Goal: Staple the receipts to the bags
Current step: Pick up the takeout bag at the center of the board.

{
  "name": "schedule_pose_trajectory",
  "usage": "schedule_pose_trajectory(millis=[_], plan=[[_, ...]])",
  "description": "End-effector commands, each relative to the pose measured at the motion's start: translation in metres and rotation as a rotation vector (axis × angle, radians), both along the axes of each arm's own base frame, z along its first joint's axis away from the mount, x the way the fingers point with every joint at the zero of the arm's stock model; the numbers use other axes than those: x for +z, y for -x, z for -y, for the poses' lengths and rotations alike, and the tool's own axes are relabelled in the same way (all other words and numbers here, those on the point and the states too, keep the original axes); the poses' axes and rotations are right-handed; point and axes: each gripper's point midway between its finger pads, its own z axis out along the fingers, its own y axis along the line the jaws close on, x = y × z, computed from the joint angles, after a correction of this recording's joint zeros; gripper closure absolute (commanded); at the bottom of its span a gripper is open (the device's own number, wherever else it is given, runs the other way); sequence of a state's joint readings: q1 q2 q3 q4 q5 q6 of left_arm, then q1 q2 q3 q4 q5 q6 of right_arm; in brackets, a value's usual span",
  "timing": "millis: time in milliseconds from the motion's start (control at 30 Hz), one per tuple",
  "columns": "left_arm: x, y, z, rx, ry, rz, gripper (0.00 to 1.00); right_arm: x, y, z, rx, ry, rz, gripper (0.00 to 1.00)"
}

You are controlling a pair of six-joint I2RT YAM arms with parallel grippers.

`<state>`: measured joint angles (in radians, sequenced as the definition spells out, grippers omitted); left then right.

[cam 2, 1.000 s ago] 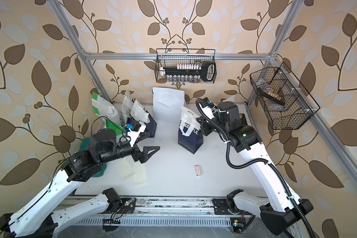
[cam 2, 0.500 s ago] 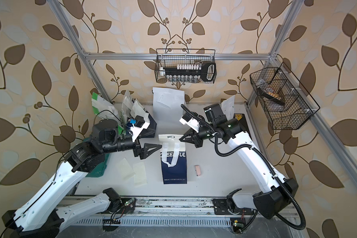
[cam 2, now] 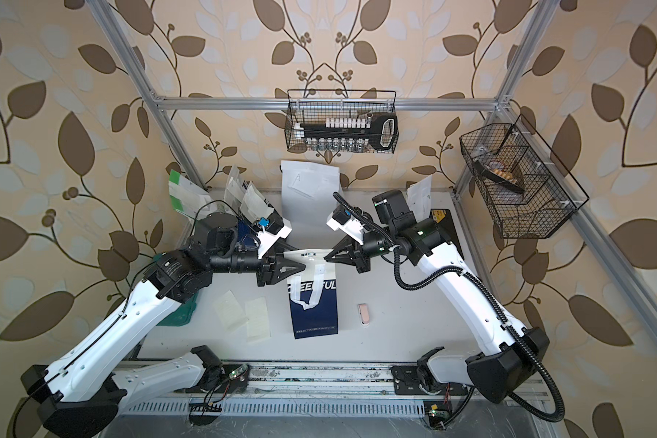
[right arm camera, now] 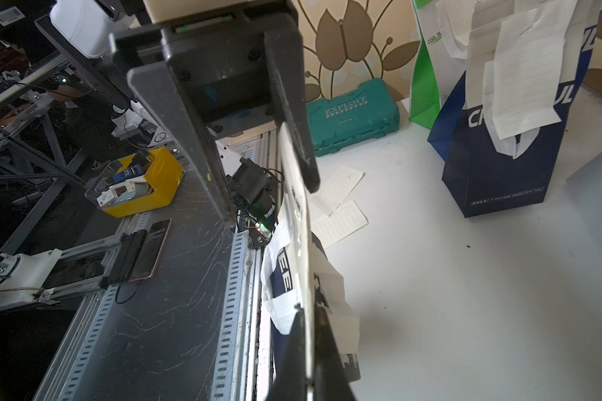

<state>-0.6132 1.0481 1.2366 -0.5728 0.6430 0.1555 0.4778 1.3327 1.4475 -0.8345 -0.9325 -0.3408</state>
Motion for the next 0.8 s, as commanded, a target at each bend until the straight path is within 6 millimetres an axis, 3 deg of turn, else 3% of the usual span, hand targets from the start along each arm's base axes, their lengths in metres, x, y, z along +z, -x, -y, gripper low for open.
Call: schedule_pose_trajectory(millis=[0,133,267,300,333,367,400,433,600,700,767], plan=[[0.012,0.003,0.0,-0.019,0.029,0.014,0.63,0.025,0.003,-0.003,0.023,-0.066,0.073,1.0],[0.009,-0.003,-0.001,0.011,0.024,0.014,0.76,0.025,-0.002,-0.004,-0.004,-0.067,0.078,1.0],[0.007,-0.014,-0.003,0.069,0.017,0.021,1.0,0.02,-0.011,-0.003,-0.06,-0.061,0.079,1.0],[0.006,-0.019,-0.004,0.096,0.015,0.026,1.0,0.019,-0.013,-0.003,-0.072,-0.063,0.076,1.0],[0.005,-0.024,-0.006,0.125,0.013,0.031,1.0,0.018,-0.018,-0.002,-0.105,-0.067,0.078,0.89],[0.004,-0.029,-0.007,0.147,0.011,0.038,1.0,0.018,-0.022,-0.001,-0.139,-0.07,0.079,0.61],[0.003,-0.034,-0.008,0.174,0.007,0.049,1.0,0.017,-0.028,0.001,-0.181,-0.07,0.08,0.45],[0.002,-0.043,-0.012,0.223,0.001,0.063,1.0,0.016,-0.036,0.004,-0.245,-0.071,0.086,0.38],[0.003,-0.086,-0.043,0.494,-0.098,0.096,1.0,0.001,-0.059,0.026,-0.518,-0.11,0.049,0.33],[0.012,-0.095,-0.071,0.666,-0.101,0.103,1.0,-0.024,-0.067,0.037,-0.67,-0.125,-0.01,0.33],[0.018,-0.095,-0.089,0.76,-0.101,0.112,1.0,-0.04,-0.063,0.033,-0.706,-0.108,-0.032,0.33]])
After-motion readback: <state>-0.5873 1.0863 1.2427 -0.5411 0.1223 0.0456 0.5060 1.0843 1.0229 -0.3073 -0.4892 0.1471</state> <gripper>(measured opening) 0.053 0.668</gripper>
